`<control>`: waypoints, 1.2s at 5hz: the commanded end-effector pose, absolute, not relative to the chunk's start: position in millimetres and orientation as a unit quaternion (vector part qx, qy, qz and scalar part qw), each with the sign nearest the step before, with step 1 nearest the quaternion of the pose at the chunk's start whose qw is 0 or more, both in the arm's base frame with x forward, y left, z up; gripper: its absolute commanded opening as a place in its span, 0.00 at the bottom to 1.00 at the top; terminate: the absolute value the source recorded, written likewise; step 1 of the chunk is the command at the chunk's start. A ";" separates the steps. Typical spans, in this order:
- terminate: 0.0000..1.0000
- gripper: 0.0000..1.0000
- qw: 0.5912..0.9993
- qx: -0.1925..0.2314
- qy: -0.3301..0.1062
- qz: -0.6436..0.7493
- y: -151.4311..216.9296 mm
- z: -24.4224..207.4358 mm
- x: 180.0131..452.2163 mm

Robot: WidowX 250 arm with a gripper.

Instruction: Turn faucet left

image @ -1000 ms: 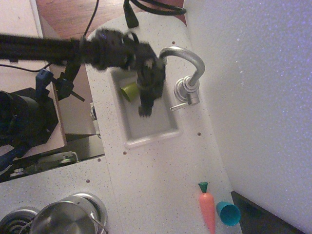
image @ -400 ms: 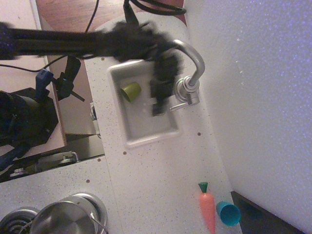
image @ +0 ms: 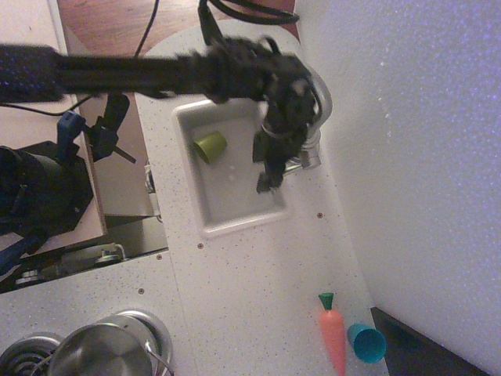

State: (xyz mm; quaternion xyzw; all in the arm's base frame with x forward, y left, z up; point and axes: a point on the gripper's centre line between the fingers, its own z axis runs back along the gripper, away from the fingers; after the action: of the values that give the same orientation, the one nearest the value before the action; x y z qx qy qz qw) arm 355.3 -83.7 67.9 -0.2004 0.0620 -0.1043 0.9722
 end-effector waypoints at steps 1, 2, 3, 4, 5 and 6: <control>0.00 1.00 0.976 -0.192 0.032 -0.093 -79.9 89.1 361.5; 0.00 1.00 0.975 -0.187 0.038 -0.111 -94.2 90.9 347.1; 0.00 1.00 0.979 -0.156 0.062 -0.118 -111.4 99.3 317.3; 0.00 1.00 0.979 -0.156 0.062 -0.118 -111.4 99.3 317.3; 0.00 1.00 0.979 -0.156 0.062 -0.118 -111.4 99.3 317.3; 0.00 1.00 0.979 -0.156 0.062 -0.118 -111.4 99.3 317.3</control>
State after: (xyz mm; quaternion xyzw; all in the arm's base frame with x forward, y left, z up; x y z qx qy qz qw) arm 314.5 -111.8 80.2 -0.1536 0.0893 -0.1190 0.9769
